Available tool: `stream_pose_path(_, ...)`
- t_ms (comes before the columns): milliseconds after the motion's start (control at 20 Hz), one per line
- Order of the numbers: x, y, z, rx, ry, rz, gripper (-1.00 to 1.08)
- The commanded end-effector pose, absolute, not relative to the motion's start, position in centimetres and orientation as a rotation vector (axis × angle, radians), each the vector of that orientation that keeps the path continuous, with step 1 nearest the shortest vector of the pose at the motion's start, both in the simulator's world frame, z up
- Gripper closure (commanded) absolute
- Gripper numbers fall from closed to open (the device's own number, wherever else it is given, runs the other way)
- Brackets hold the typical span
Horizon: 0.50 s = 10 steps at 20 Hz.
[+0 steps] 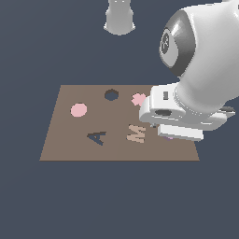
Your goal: Insert a designated object into the corresponding slot on a board.
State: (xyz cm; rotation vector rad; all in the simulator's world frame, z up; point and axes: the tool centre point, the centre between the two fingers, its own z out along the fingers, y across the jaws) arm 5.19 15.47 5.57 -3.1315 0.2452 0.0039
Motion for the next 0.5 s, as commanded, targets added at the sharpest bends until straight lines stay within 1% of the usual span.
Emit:
stream_pose_path(0,5.6,16.03,5.23,-3.131,0.258,0.001,-0.92)
stream_pose_path(450,5.85,16.44,4.84,-3.131,0.263,0.001,-0.92)
